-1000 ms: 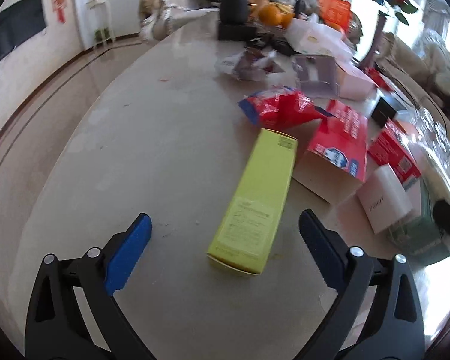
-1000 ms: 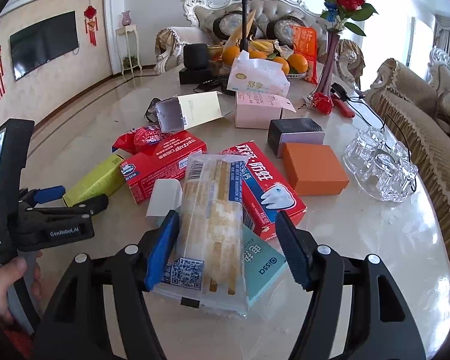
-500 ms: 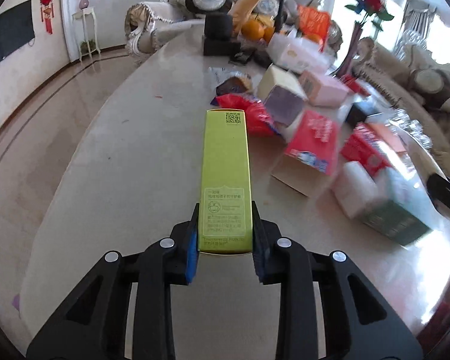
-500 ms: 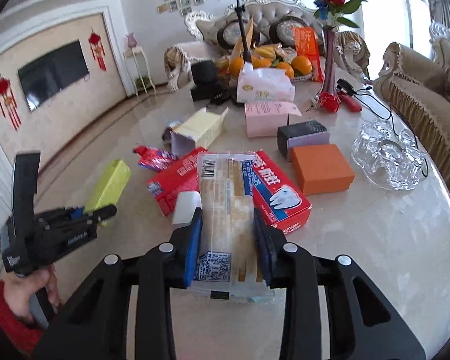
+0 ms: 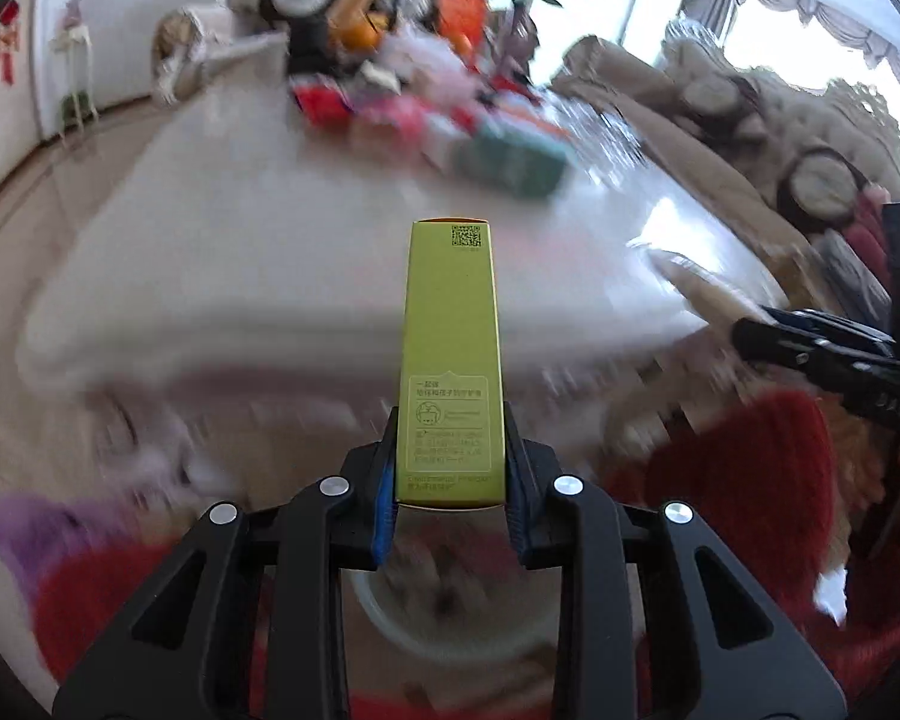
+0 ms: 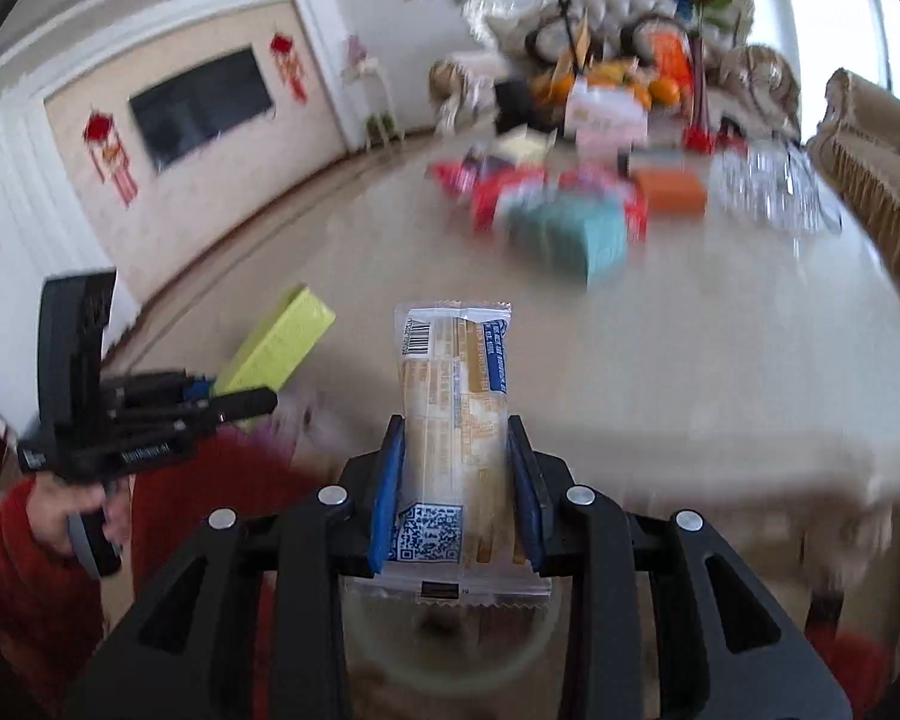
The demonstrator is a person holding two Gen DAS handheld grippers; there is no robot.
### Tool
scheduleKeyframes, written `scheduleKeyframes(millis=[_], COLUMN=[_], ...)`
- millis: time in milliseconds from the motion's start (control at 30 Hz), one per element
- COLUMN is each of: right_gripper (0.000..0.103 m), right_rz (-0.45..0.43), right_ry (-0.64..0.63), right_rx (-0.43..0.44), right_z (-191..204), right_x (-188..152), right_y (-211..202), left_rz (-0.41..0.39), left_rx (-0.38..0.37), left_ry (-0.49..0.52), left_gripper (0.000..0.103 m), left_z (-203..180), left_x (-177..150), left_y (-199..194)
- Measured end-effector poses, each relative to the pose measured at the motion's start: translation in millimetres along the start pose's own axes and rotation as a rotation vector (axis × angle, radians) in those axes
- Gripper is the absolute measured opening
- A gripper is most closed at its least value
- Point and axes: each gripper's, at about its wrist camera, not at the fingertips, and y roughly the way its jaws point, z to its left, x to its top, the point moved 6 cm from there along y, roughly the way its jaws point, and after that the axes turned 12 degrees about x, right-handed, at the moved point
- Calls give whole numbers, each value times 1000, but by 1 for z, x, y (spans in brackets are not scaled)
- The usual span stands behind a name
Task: Collect trash
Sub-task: 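Carry both items over the wastebasket and open both tools to drop them, then move both tools back over the table toward the red boxes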
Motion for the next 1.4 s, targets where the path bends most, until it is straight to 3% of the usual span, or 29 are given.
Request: scheduleKeyframes(millis=[133,267,367,500,533,567,600,700,900,1033,1167,1300,1400], right_gripper=[31,31,31,33,45,57,76,79,79,79,79,79,79], right_rz=[136,278,376,432,432,442,434,385,325,114,-116,-163,-135], right_ry=[63,79,112,112,106,94,85,92,74,-93,-245,-258,-280], right_rx=[-3,-6,-5,-6,-19,-44,-69,-81,-31,-41,-173,-186,-193], right_z=[-2,-11,-22,-30,-33,-35,-36,-40,-34,-12,-26,-61,-82], right_x=[-48,-83,-101,-104,-102,-100,-98,-95,-81,-31,41,100,134], right_y=[22,62,93,117,120,122,123,116,88,39,-5,2,28], left_rz=[118,265,369,482,508,529,544,496,299,258,129,-1,-45], left_rx=[-12,-24,-32,-28,-11,5,9,-41,-46,-120,-82,13,64], left_ry=[31,57,70,71,59,53,43,-33,-130,-200,-207,-98,-39], left_gripper=[29,29,29,30,46,93,98,98,98,98,98,98,98], left_z=[-18,-29,-32,-33,-29,-29,-26,-17,1,2,17,23,28], left_x=[-51,-87,-107,-123,-128,-133,-136,-132,-106,-82,-23,53,106], left_y=[15,62,93,127,132,137,140,133,98,72,47,50,66])
